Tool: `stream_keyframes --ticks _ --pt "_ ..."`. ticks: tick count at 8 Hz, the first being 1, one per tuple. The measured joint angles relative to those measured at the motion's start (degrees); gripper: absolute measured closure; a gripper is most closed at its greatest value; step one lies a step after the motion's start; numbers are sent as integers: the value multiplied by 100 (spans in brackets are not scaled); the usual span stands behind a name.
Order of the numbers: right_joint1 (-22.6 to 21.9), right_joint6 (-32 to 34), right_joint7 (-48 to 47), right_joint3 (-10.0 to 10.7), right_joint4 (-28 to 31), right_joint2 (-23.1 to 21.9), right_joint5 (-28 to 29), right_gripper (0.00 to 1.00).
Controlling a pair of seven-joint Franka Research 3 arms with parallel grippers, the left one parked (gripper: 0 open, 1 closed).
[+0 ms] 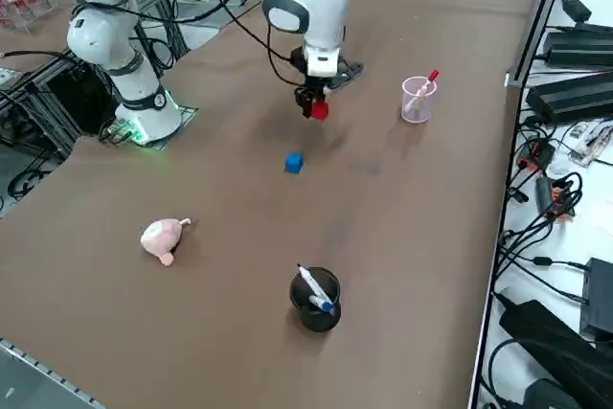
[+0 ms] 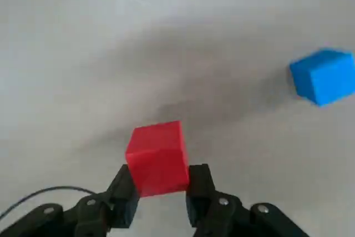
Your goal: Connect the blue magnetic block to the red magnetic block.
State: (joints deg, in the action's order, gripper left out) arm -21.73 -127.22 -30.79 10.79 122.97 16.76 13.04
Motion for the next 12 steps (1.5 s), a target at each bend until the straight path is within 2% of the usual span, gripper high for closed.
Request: stream_keyframes --ticks 4,6,8,10,12 --pt "155 -96 -2793 -4 105 25 146 53" --pt "171 -607 -3919 -6 400 45 224 53" --pt "285 -1226 -4293 -5 736 77 611 53" --pt "543 -1369 -4352 1 814 75 1091 53" --pt "872 -1371 -4352 5 818 73 1191 53"
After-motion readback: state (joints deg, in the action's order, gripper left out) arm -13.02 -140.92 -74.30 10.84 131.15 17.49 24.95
